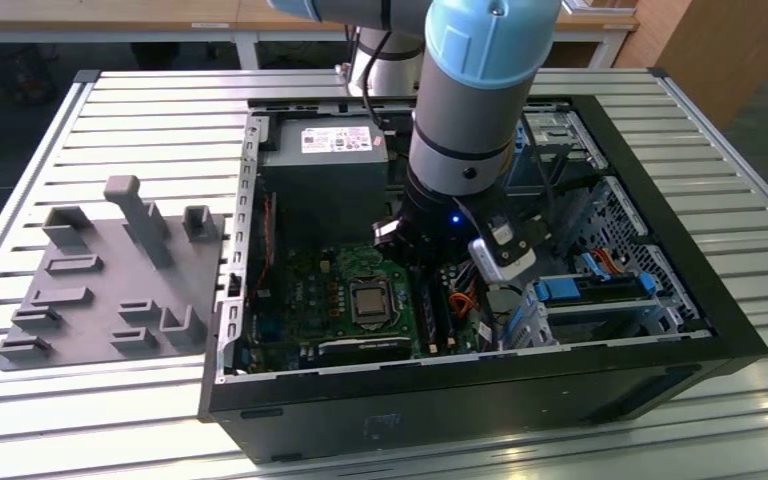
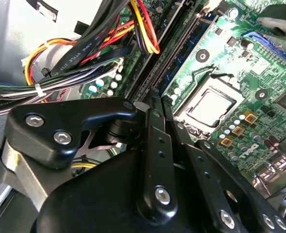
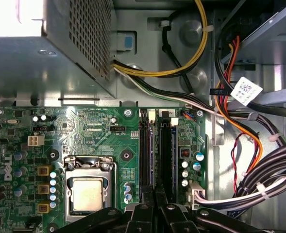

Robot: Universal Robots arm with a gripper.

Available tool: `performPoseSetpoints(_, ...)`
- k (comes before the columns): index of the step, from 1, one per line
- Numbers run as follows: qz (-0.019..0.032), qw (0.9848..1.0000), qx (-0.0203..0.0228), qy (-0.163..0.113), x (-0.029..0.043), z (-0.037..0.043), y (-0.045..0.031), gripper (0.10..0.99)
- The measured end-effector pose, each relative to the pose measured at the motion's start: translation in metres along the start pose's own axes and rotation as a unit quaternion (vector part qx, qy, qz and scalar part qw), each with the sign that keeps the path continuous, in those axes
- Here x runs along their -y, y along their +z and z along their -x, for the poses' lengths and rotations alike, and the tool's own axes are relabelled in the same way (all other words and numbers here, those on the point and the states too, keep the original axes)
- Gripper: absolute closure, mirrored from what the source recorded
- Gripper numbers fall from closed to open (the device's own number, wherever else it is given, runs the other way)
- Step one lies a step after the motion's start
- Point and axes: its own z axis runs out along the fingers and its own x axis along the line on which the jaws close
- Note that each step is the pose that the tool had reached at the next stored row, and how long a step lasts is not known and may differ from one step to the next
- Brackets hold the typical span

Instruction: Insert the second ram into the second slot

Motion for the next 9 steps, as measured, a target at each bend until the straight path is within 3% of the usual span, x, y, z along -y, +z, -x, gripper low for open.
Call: performPoseSetpoints(9,0.0001,1.0,0.0,0.0,0.0001,0.0,0.002,0.953)
